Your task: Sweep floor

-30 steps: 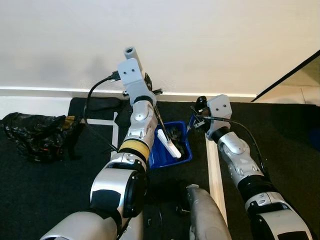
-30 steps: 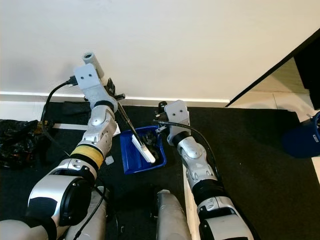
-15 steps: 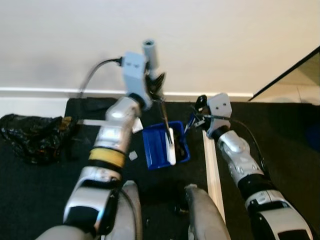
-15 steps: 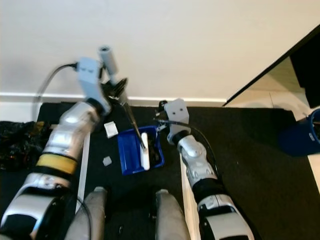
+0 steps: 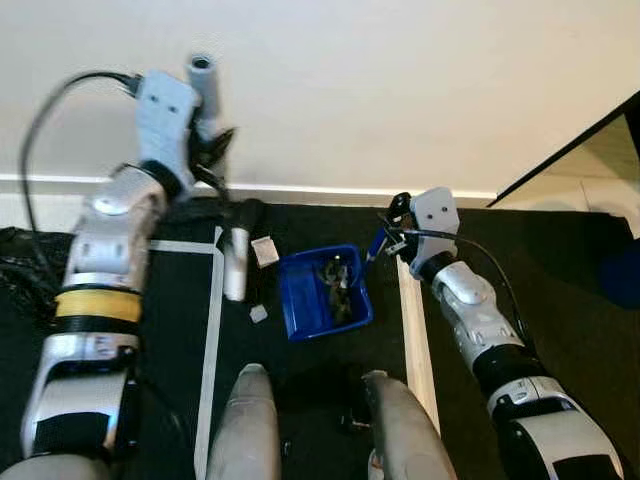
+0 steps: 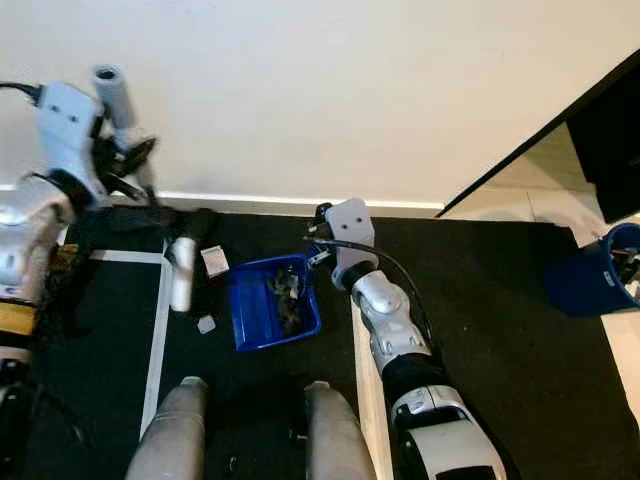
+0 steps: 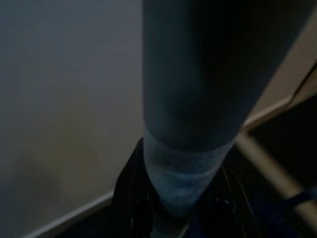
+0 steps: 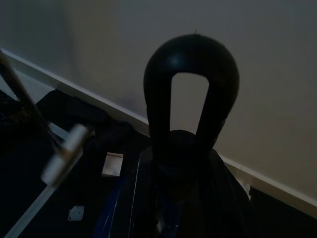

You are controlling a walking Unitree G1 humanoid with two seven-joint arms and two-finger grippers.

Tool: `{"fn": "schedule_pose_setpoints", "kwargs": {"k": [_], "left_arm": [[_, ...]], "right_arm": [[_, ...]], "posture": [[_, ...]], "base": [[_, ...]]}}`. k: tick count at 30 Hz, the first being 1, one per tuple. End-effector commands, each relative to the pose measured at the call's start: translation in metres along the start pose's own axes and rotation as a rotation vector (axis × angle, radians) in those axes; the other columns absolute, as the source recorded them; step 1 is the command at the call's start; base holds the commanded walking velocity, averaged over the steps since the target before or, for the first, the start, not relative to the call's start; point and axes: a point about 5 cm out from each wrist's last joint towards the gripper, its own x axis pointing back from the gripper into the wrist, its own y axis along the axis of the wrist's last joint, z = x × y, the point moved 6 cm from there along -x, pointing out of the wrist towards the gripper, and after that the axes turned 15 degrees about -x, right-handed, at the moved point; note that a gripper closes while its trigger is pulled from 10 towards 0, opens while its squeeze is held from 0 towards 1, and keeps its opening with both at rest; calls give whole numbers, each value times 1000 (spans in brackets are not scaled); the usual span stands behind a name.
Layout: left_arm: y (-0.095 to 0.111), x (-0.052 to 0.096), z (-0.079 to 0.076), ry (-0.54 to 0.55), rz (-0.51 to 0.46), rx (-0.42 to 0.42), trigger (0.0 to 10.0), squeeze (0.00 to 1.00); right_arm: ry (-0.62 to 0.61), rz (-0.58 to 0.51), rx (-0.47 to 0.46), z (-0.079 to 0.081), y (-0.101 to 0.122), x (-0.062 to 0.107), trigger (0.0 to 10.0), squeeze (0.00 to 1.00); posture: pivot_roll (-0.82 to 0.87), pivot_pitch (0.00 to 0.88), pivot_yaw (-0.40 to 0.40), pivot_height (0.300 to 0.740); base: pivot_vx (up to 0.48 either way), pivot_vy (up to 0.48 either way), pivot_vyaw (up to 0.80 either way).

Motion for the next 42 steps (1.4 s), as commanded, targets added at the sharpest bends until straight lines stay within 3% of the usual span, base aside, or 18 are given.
{"fn": "schedule_pose_setpoints", "kwargs": {"k": [1, 4, 7, 10, 11, 12, 14, 18, 19, 42], "left_arm": [[-8, 2, -8, -41, 32, -52, 10000, 0], [-15, 4, -13, -59, 60, -73, 10000, 0], [-37, 3, -33, -101, 127, -102, 10000, 0], [-37, 3, -33, -101, 127, -102, 10000, 0], [-54, 3, -44, -104, 173, -117, 10000, 0], [-54, 3, -44, -104, 173, -117, 10000, 0], [-85, 3, -55, 9, 235, -126, 10000, 0], [-95, 4, -59, 61, 253, -122, 10000, 0], [-103, 5, -66, 97, 262, -123, 10000, 0], [-103, 5, -66, 97, 262, -123, 10000, 0]], "right_arm": [[-70, 454, -101, -7, -123, 54, 10000, 0], [-71, 456, -102, -8, -124, 55, 10000, 0], [-73, 459, -103, -8, -126, 57, 10000, 0], [-73, 459, -103, -8, -126, 57, 10000, 0], [-73, 460, -105, -7, -126, 57, 10000, 0], [-73, 460, -105, -7, -126, 57, 10000, 0], [-70, 455, -107, -4, -128, 59, 10000, 0], [-68, 454, -107, -4, -129, 61, 10000, 0], [-67, 452, -109, -3, -130, 64, 10000, 0], [-67, 452, -109, -3, -130, 64, 10000, 0]], "posture": [[35, 319, -141, 740], [34, 321, -140, 740], [28, 329, -139, 740], [28, 329, -139, 740], [18, 337, -138, 740], [18, 337, -138, 740], [-24, 365, -140, 740], [-30, 370, -142, 740], [-60, 389, -147, 740], [-60, 389, -147, 740]], "base": [[0, 0, 0], [0, 0, 0], [0, 0, 0], [0, 0, 0], [0, 0, 0], [0, 0, 0], [0, 0, 0], [0, 0, 0], [0, 0, 0], [0, 0, 0]]}}
